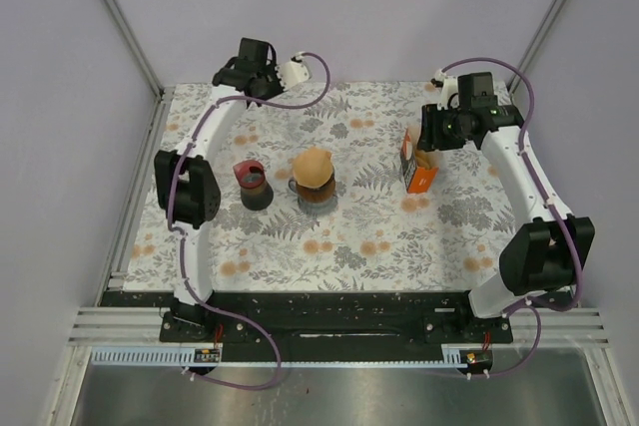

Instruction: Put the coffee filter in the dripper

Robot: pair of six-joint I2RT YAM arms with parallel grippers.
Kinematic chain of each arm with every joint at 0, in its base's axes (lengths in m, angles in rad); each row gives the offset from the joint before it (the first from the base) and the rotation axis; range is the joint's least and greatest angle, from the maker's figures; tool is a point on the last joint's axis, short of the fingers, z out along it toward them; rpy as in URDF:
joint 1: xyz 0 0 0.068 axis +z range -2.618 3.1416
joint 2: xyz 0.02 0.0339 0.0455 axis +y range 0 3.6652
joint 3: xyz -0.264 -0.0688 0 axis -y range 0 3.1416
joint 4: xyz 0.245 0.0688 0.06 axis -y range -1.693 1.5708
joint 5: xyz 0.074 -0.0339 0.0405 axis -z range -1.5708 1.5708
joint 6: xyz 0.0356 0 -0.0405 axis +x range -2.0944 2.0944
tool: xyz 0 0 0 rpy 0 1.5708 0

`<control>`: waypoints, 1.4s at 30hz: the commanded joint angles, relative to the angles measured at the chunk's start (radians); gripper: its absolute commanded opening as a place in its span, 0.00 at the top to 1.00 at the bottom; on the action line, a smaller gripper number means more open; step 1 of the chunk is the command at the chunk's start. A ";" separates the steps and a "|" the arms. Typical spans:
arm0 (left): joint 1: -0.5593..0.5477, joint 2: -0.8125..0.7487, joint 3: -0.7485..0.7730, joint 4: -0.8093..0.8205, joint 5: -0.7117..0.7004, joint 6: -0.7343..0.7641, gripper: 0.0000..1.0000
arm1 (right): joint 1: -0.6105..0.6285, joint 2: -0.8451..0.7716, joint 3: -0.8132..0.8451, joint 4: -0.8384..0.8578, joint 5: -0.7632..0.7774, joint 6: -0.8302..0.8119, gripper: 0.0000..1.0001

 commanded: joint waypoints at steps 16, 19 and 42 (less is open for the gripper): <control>-0.125 -0.715 -0.590 -0.324 -0.039 -0.164 1.00 | 0.064 -0.143 -0.007 0.034 -0.043 0.004 0.48; -0.129 -0.723 -0.643 -0.299 -0.053 -0.194 1.00 | 0.069 -0.147 -0.010 0.033 -0.041 0.004 0.48; -0.173 -0.830 -0.785 -0.233 -0.116 -0.261 1.00 | 0.077 -0.144 -0.011 0.033 -0.021 -0.004 0.47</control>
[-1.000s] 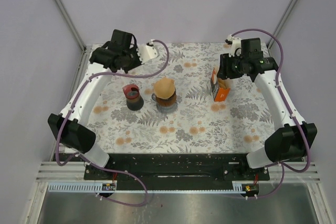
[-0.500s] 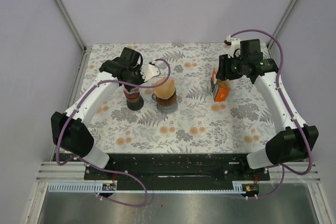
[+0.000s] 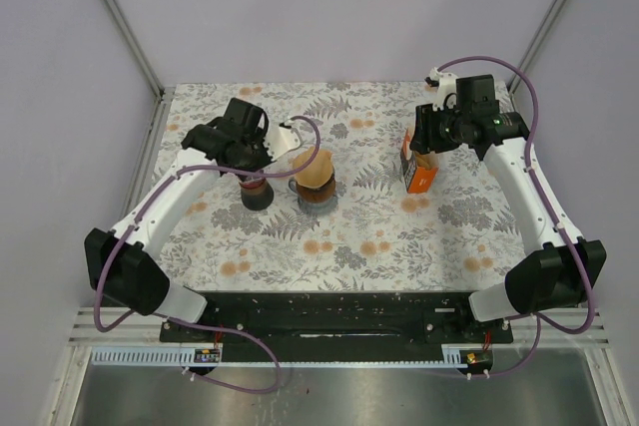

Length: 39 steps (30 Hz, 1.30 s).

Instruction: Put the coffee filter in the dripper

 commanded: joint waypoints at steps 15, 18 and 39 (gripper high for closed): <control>-0.060 -0.044 -0.134 0.133 -0.162 -0.012 1.00 | 0.016 -0.026 0.000 0.027 0.002 -0.009 0.47; -0.060 -0.055 -0.139 0.129 -0.127 -0.011 0.99 | 0.017 -0.021 0.000 0.029 0.002 -0.009 0.47; -0.049 -0.191 0.038 0.066 0.073 -0.190 0.08 | 0.020 0.188 0.078 -0.016 0.246 0.025 0.68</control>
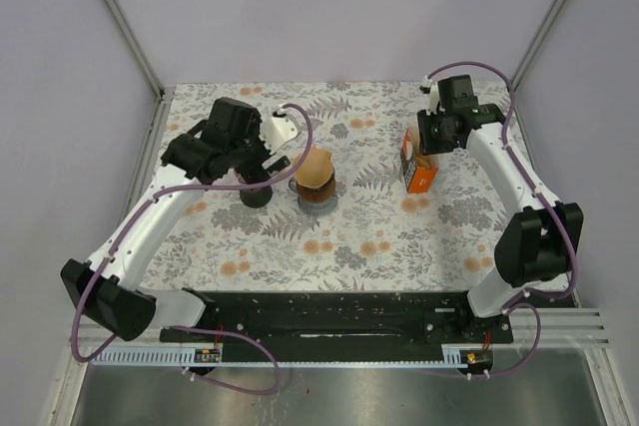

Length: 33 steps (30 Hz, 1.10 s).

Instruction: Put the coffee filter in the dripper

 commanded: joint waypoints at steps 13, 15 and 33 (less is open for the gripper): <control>0.070 -0.078 0.006 0.042 0.083 -0.135 0.08 | 0.009 0.169 0.102 -0.019 0.128 -0.006 0.69; 0.070 -0.076 0.006 0.042 0.089 -0.137 0.08 | 0.009 0.181 0.102 -0.013 0.131 -0.004 0.69; 0.072 -0.068 -0.003 0.042 0.109 -0.135 0.07 | 0.009 0.201 0.147 -0.019 0.155 -0.006 1.00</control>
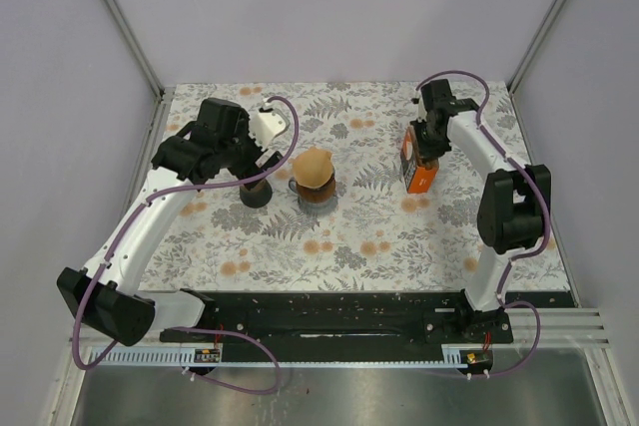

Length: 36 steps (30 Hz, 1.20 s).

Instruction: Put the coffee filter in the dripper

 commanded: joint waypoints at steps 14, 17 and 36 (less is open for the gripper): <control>0.009 -0.003 0.017 0.042 0.039 -0.035 0.07 | 0.097 -0.266 0.256 -0.125 0.116 -0.075 1.00; 0.031 -0.007 0.034 0.040 0.076 -0.061 0.07 | 0.167 -0.300 0.324 -0.131 0.099 -0.140 1.00; 0.100 -0.092 0.385 -0.335 0.549 0.072 0.07 | 0.554 -0.351 0.248 0.059 -0.700 -0.650 1.00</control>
